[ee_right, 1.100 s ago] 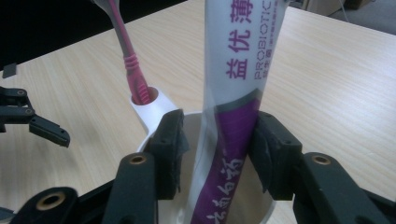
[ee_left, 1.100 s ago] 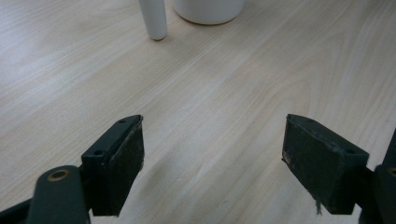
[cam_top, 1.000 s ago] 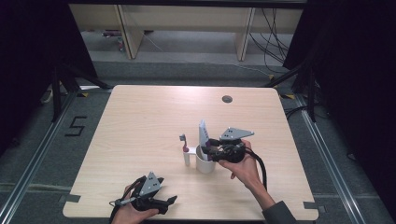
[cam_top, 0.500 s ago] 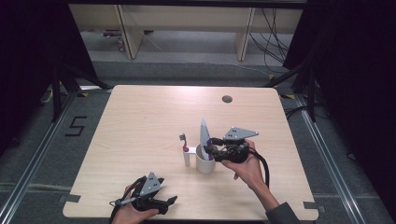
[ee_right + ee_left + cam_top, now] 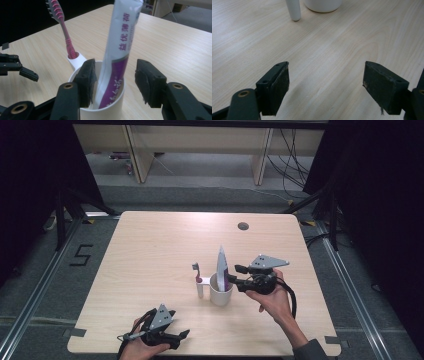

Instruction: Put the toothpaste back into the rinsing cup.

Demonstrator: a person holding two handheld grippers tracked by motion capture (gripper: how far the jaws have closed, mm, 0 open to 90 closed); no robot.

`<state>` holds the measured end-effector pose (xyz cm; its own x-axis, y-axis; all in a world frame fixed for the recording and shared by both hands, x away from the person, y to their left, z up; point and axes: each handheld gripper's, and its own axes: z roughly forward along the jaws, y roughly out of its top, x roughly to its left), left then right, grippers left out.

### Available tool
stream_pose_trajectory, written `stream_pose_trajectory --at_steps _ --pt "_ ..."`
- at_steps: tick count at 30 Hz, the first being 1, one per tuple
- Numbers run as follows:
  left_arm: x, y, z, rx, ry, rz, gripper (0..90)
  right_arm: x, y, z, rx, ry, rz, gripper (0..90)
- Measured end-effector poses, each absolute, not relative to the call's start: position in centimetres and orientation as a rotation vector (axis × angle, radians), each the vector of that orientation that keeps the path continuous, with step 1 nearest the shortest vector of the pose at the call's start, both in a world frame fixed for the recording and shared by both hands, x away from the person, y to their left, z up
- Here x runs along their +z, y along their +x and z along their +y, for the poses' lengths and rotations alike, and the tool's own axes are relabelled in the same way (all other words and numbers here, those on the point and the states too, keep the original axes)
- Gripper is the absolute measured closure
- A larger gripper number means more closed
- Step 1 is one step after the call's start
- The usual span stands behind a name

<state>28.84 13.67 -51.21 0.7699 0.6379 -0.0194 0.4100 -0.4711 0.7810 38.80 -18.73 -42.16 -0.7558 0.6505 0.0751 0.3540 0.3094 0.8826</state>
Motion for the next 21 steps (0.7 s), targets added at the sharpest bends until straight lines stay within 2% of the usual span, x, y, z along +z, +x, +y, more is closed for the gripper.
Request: stream_pose_trajectory --at_steps 13,21 --pt "-51.3 28.9 13.6 0.343 2.124 0.784 20.7 -41.8 38.1 -21.6 1.420 0.993 2.252 46.5" --pt "-51.3 28.9 13.6 0.346 2.126 0.785 20.7 -41.9 37.8 -22.8 1.448 1.034 2.213 40.3"
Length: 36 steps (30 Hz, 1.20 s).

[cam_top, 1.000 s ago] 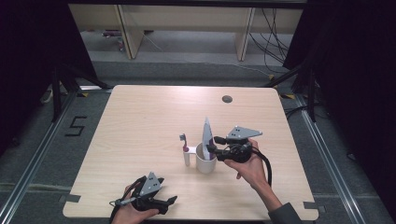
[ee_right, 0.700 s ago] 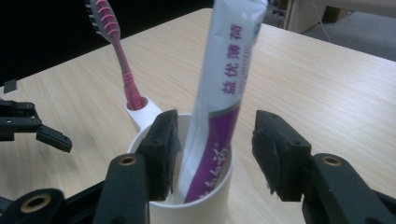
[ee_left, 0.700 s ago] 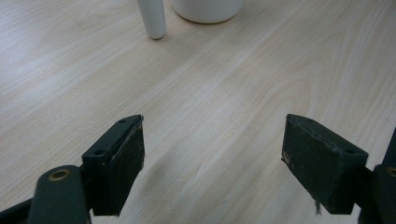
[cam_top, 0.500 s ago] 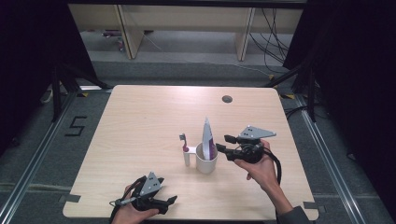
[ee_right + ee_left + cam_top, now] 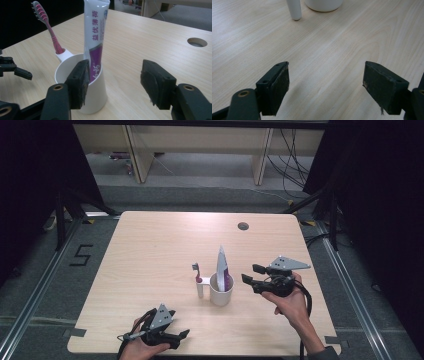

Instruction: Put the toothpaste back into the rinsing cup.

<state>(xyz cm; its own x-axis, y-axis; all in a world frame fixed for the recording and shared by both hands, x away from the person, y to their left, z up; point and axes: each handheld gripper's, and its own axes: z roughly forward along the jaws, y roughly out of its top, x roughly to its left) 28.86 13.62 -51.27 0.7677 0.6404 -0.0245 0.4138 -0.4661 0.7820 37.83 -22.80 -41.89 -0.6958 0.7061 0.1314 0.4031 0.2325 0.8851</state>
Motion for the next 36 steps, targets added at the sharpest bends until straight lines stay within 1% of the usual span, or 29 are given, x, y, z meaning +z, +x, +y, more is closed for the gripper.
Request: stream_pose_trajectory --at_steps 3,8,21,23,25,29,30,32,34,36 --pt "-51.3 28.9 13.6 0.346 2.125 0.785 20.7 -41.9 37.4 -23.4 1.441 1.091 2.217 38.5" --pt "-51.2 28.9 13.8 0.359 2.133 0.782 20.7 -42.2 37.3 -24.3 1.451 1.090 2.197 36.8" --pt "-51.2 28.9 13.6 0.338 2.123 0.791 20.7 -43.3 35.9 -26.6 1.402 1.142 2.200 32.0" --pt "-51.3 28.9 13.7 0.342 2.123 0.788 20.7 -43.6 35.8 -27.2 1.376 1.104 2.199 31.8" --pt "-51.2 28.9 13.7 0.347 2.114 0.795 20.7 -43.7 35.3 -27.1 1.390 1.166 2.201 31.5" --pt "-51.1 29.0 13.9 0.358 2.128 0.793 20.6 -43.9 35.0 -27.7 1.375 1.119 2.201 29.9" --pt "-51.2 29.0 13.7 0.351 2.113 0.803 20.6 -44.0 34.7 -27.7 1.386 1.151 2.193 29.0" --pt "-51.1 29.1 13.8 0.357 2.127 0.803 20.7 -44.1 34.6 -28.1 1.358 1.111 2.194 27.9" --pt "-51.2 29.0 13.7 0.344 2.106 0.806 20.6 -44.3 34.4 -28.3 1.352 1.112 2.191 26.5" --pt "-51.2 29.1 13.9 0.366 2.124 0.802 20.6 -44.6 34.2 -28.5 1.335 1.112 2.193 24.1"
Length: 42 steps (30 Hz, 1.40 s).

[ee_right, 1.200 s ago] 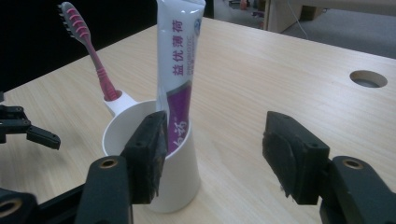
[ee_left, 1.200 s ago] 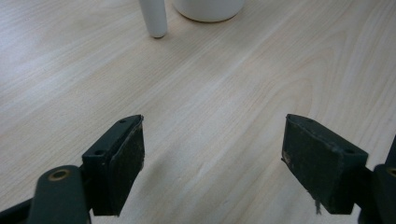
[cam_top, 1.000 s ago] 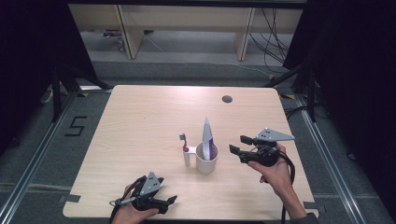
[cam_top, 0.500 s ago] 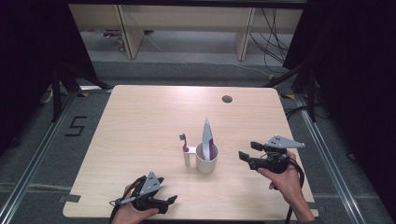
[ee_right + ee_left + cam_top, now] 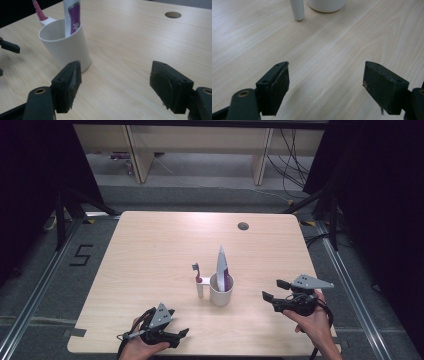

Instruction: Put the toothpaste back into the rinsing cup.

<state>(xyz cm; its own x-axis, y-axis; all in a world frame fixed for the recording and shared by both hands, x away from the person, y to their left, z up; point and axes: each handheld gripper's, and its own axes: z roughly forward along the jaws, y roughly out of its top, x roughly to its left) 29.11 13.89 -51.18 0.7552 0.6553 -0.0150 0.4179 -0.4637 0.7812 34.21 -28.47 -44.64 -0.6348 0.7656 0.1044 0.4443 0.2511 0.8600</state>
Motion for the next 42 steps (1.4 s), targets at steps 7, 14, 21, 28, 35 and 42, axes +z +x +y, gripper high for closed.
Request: stream_pose_trajectory --at_steps 7,14,21,28,35,42 --pt "-51.3 29.0 13.8 0.346 2.112 0.806 20.7 -45.4 33.3 -28.9 1.316 1.158 2.221 21.7" --pt "-51.2 29.0 13.9 0.358 2.116 0.799 20.7 -45.8 32.8 -29.4 1.296 1.144 2.221 21.4" --pt "-51.2 28.8 13.7 0.354 2.115 0.791 20.6 -46.2 31.7 -29.7 1.266 1.174 2.230 20.6" --pt "-51.2 28.9 13.8 0.362 2.137 0.779 20.7 -46.5 30.7 -30.1 1.247 1.161 2.230 19.0" --pt "-51.2 28.8 13.9 0.366 2.141 0.782 20.7 -46.8 29.6 -30.4 1.245 1.190 2.232 18.3" --pt "-51.3 28.8 13.8 0.362 2.133 0.788 20.7 -47.2 28.9 -30.8 1.226 1.184 2.236 18.1"
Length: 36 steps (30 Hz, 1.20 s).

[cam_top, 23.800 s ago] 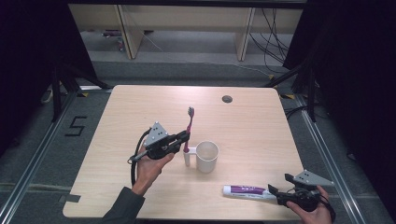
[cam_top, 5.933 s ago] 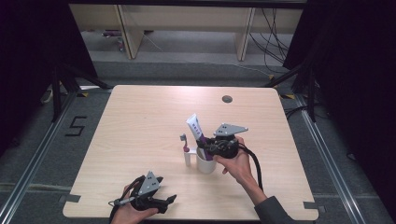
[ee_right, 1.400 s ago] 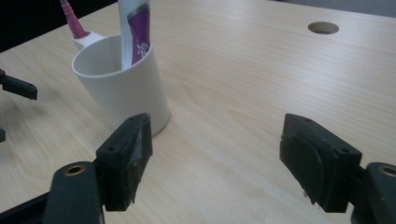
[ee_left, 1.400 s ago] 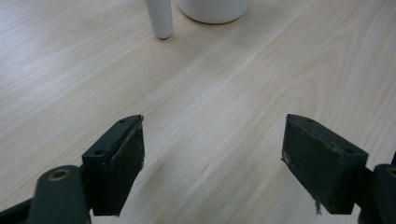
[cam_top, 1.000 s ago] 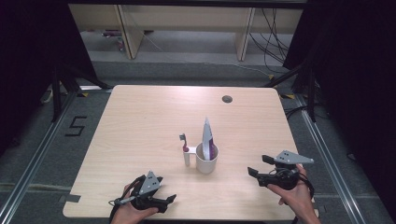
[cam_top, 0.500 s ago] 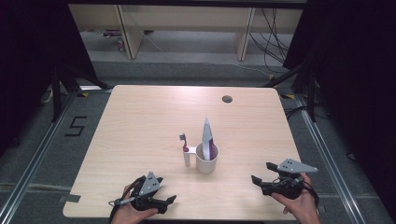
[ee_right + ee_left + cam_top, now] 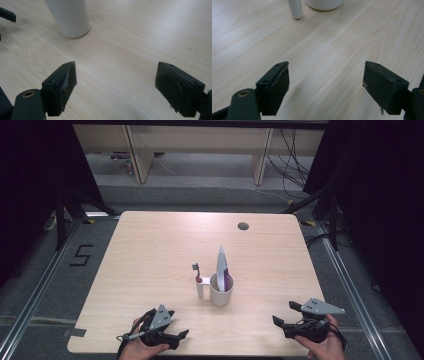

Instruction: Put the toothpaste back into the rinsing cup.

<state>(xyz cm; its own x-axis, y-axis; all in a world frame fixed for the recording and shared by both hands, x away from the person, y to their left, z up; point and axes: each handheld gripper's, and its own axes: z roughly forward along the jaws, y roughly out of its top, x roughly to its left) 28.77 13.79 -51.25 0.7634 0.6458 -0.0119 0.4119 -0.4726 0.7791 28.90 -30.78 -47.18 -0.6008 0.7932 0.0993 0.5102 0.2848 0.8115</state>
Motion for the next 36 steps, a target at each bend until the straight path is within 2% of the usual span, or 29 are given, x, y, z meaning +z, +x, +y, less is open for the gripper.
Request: stream_pose_trajectory --at_steps 36 --pt "-51.1 28.6 13.7 0.361 2.113 0.784 20.6 -49.1 27.2 -31.8 1.058 1.234 2.357 16.6"
